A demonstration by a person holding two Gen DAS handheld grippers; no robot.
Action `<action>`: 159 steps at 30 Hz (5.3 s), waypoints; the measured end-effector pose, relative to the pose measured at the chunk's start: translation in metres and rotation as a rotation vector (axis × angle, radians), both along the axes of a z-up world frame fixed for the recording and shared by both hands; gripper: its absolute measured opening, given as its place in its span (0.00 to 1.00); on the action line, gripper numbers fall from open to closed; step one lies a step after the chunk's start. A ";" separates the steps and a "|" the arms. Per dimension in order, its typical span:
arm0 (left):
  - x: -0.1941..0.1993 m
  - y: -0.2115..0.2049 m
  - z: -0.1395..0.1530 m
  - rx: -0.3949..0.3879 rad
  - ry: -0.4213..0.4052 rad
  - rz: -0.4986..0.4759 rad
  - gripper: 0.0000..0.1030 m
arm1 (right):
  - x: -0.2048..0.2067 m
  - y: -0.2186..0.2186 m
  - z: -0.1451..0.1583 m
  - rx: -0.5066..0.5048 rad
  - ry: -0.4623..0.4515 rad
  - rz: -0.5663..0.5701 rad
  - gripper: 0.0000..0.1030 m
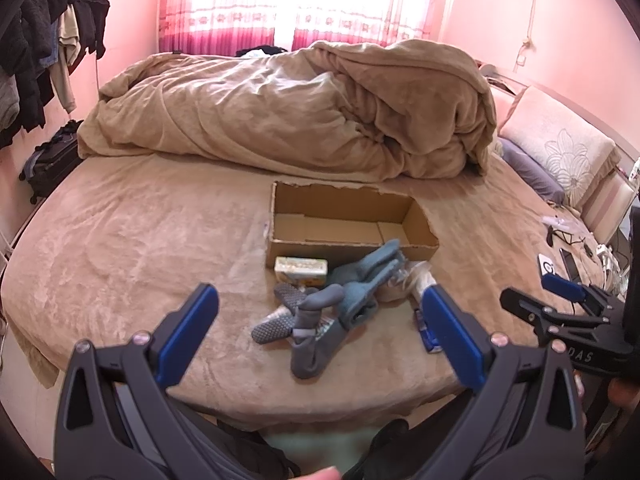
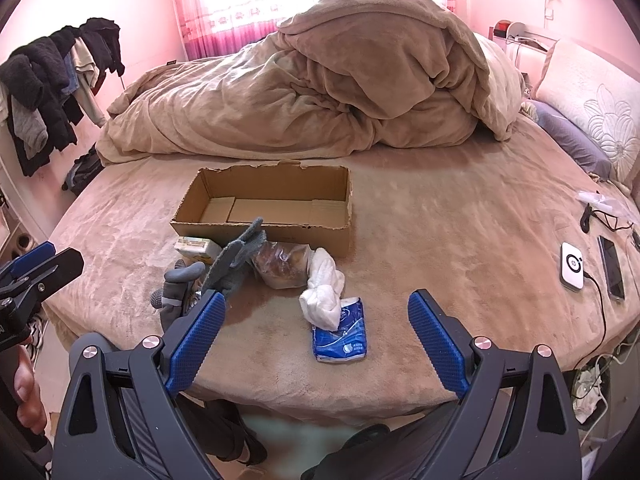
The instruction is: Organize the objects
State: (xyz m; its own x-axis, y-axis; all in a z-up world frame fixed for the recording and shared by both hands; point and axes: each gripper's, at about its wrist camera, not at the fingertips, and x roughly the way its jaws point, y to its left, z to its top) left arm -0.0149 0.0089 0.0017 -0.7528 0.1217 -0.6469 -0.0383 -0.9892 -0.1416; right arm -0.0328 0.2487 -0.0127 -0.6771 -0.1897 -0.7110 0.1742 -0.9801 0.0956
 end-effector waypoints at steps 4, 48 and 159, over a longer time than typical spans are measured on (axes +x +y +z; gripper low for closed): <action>0.000 0.000 0.000 0.000 0.000 0.000 1.00 | 0.000 0.000 0.001 -0.002 -0.001 0.001 0.92; -0.084 -0.005 -0.149 0.018 -0.269 -0.054 0.72 | -0.070 0.029 -0.114 -0.003 -0.237 -0.045 0.83; -0.110 0.036 0.001 0.098 -0.028 -0.131 0.78 | -0.084 0.024 0.020 -0.111 0.082 0.046 0.67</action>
State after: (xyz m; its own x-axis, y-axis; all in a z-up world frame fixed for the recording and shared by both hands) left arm -0.1252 0.0450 0.0029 -0.7079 0.2814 -0.6479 -0.1605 -0.9573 -0.2404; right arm -0.1173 0.2729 0.0078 -0.7211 -0.2960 -0.6264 0.2301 -0.9551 0.1866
